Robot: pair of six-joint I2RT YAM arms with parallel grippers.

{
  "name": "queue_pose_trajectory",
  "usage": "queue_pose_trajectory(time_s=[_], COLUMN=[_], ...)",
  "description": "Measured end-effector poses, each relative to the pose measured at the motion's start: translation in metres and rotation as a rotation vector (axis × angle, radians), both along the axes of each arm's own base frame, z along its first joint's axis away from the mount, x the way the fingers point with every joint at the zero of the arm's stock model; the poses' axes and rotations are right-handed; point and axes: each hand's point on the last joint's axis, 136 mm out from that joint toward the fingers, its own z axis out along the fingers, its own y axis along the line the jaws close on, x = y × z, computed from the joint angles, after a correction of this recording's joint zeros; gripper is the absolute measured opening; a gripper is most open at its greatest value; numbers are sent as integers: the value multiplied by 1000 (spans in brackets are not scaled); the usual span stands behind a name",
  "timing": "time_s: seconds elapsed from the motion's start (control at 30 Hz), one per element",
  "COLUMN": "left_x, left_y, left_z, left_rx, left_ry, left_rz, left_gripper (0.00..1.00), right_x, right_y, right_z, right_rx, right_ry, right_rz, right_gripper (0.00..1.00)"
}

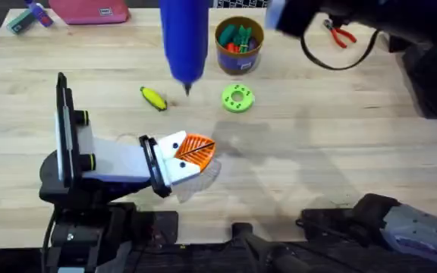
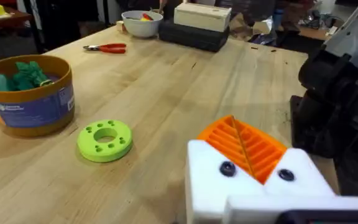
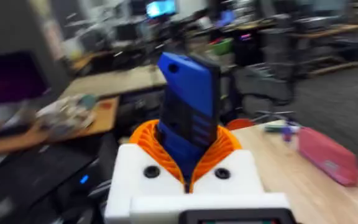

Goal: Pick up the gripper from the table and insert it into the empty holder that is missing its gripper. Then pick up a screw, insert it into the mounting hole, and use the screwdriver to tighten it. Finally, clean up the table by picking up the vegetable and placing it into the bucket.

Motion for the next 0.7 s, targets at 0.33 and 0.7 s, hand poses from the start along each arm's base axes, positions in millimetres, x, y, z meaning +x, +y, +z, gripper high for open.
queue_pose_trajectory(time_s=[0.33,0.7], left_x=[0,0], left_y=[0,0], left_z=[0,0], left_rx=[0,0], left_ry=[0,0], left_rz=[0,0], left_gripper=[19,19], right_x=[-19,-41], right_y=[29,50], right_z=[-34,-55], right_rx=[-90,-111], right_ry=[-41,-119], right_rz=[218,344], right_gripper=[24,24])
